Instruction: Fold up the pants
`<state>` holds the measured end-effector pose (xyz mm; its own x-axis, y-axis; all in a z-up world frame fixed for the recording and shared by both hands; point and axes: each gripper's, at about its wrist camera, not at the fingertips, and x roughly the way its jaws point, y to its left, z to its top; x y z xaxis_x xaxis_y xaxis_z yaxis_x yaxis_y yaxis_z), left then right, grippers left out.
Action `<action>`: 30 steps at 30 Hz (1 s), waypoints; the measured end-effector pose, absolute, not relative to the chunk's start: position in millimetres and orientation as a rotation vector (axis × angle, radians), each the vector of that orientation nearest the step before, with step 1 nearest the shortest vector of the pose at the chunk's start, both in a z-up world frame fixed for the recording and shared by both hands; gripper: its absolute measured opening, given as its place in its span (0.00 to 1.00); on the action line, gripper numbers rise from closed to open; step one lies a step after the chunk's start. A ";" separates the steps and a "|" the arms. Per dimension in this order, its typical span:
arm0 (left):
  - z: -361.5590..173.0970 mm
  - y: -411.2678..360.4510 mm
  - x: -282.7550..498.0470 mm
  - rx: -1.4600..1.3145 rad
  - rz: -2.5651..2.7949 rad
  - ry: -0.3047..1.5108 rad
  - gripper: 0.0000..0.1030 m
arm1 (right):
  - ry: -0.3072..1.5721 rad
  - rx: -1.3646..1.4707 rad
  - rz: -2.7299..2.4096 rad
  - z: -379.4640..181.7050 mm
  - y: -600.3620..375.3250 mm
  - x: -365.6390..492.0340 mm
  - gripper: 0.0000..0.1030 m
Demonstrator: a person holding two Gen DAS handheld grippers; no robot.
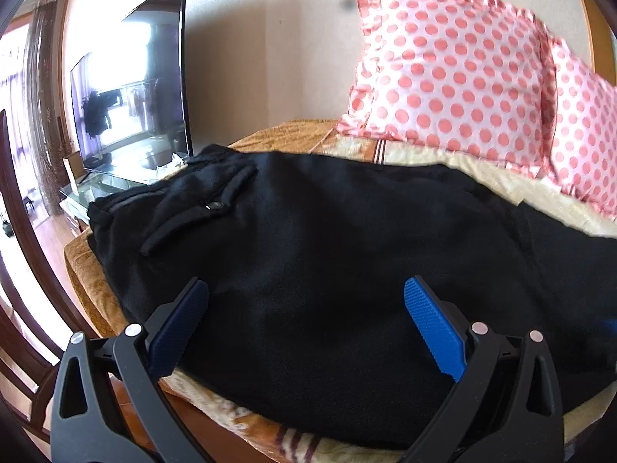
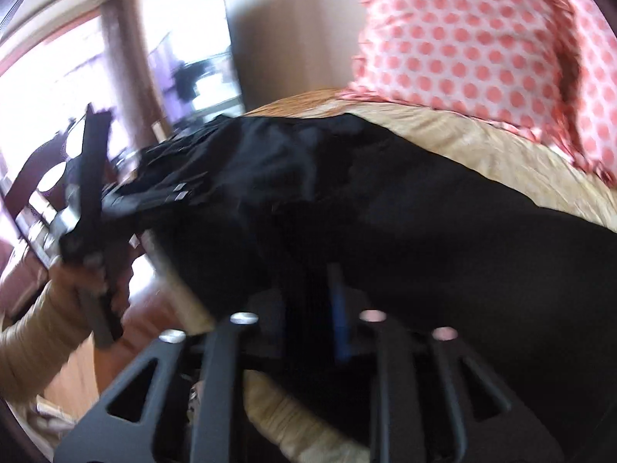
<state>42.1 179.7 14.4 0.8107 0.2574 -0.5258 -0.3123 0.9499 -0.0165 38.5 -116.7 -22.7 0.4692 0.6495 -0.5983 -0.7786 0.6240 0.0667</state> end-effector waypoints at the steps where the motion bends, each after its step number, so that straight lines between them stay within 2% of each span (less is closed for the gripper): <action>1: 18.8 182.1 38.3 -0.111 0.315 0.530 0.98 | 0.610 -0.207 0.910 -16.8 -120.6 34.2 0.50; 2: 24.7 185.4 33.2 -0.119 0.328 0.507 0.98 | 0.586 -0.183 0.925 -10.8 -124.8 30.1 0.54; 5: 42.2 200.6 19.8 -0.149 0.369 0.451 0.98 | 0.510 -0.135 0.873 5.6 -127.6 34.4 0.54; 8: 51.4 221.6 15.8 -0.190 0.407 0.449 0.98 | 0.518 -0.160 0.768 4.1 -114.7 53.2 0.54; 12: 53.2 253.5 14.9 -0.256 0.449 0.494 0.98 | 0.632 -0.276 0.719 -27.1 -88.3 59.6 0.54; 15: 53.3 281.0 13.0 -0.329 0.447 0.520 0.98 | 0.610 -0.280 0.723 -27.5 -95.7 50.2 0.54; 17: 51.6 298.5 12.6 -0.392 0.431 0.538 0.98 | 0.634 -0.246 0.751 -27.9 -103.1 52.9 0.58; 18: 50.4 311.1 15.2 -0.444 0.418 0.552 0.98 | 0.636 -0.241 0.762 -28.0 -105.5 51.8 0.63; 21: 45.3 333.5 17.7 -0.548 0.368 0.571 0.98 | 0.617 -0.292 0.748 -28.8 -105.2 42.9 0.67; 30: 26.0 373.2 39.7 -0.777 0.285 0.650 0.96 | 0.619 -0.292 0.752 -30.3 -95.5 52.1 0.68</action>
<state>39.7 373.2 26.0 0.7706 0.0053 -0.6373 -0.4653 0.6880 -0.5569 52.1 -95.5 -30.3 0.5654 0.5458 -0.6184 -0.7116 0.7019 -0.0312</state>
